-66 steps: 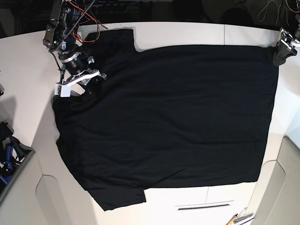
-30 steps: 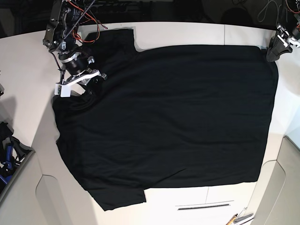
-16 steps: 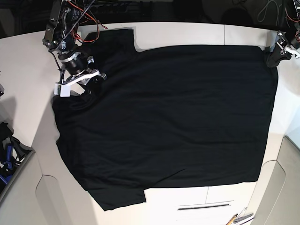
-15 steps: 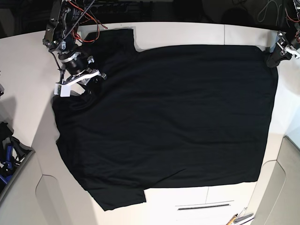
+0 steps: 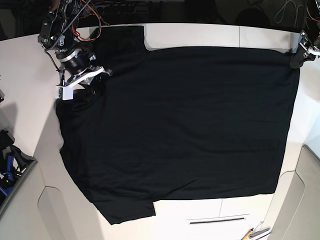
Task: Fold the T-shirt properly
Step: 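Lift both shoulder corners and drag the shirt toward the robot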
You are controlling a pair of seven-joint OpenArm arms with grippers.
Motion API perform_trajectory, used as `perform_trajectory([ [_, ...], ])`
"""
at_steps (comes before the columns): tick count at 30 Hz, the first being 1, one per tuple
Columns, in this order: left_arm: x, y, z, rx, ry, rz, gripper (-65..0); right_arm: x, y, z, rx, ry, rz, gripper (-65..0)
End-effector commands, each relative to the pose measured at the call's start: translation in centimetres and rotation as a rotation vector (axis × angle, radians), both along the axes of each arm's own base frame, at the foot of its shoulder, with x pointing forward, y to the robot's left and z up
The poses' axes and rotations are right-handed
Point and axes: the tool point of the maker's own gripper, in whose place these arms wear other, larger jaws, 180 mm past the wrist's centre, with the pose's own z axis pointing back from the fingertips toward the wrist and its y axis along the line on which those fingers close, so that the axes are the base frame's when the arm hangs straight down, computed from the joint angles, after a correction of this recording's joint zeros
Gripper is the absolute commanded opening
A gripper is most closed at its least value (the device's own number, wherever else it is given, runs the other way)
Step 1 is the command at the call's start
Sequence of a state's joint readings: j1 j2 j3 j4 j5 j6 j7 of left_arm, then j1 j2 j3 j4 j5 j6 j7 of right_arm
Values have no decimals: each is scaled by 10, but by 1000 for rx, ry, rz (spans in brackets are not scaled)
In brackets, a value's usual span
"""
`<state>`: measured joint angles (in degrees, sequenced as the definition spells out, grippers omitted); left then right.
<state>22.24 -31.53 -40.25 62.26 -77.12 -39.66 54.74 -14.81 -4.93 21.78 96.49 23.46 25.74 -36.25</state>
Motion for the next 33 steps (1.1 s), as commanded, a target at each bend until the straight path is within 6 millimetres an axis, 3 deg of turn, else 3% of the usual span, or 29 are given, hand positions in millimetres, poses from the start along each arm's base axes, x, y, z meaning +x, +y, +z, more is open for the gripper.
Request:
perform_trajectory([
  [1,9,16,18,37,-44,5,-650,3,0,13,2,-45,1,-650],
  [14,12,27,28,70,-45,-6,-650,-37,-3,16,-42,1,16,-650],
  [16,12,27,28,70,-45,-6,-650,-38,-3,15,-42,5,17,-516],
  [18,12,27,28,70,-45,-6,-650,-39,-3,15,-43,6,18,-445],
  [25,12,27,28,70,-45,-6,-650,-39,-6,15,-45,7,10,-442],
  [33,12,27,28,70,-45,-6,-650,-46,-41,9,-80,52,-94,-441],
])
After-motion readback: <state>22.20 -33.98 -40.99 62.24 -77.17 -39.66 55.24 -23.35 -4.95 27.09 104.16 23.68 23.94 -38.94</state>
